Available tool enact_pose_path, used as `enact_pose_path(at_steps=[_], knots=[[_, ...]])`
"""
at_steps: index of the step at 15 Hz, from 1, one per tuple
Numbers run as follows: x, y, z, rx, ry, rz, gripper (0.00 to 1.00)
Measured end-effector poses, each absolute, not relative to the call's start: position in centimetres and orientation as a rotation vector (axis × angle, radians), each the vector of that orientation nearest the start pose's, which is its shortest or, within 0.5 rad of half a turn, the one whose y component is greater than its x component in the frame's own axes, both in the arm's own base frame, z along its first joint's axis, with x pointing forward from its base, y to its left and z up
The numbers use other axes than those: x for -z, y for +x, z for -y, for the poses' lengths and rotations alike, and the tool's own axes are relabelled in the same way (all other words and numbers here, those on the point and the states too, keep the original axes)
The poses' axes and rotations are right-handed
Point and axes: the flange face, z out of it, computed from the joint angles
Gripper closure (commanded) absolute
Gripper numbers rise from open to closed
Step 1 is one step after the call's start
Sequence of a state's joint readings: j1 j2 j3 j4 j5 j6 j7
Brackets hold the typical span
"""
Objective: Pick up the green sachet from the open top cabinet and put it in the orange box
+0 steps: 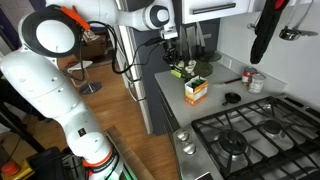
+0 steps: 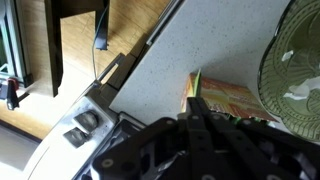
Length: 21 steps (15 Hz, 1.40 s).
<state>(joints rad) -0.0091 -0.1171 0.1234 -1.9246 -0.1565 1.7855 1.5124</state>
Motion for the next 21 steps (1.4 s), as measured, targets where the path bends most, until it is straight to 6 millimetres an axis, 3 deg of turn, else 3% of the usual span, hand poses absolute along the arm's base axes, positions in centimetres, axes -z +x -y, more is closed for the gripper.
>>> enact_pose_path(at_steps=[7, 13, 21], knots=[[-52.3, 56.1, -2.0, 0.361, -2.591, -2.11, 1.0], [-49.7, 59.2, -1.2, 0.348, -2.611, -2.13, 1.0], [-47.7, 59.3, -0.2, 0.244, -2.653, -2.206, 1.0]])
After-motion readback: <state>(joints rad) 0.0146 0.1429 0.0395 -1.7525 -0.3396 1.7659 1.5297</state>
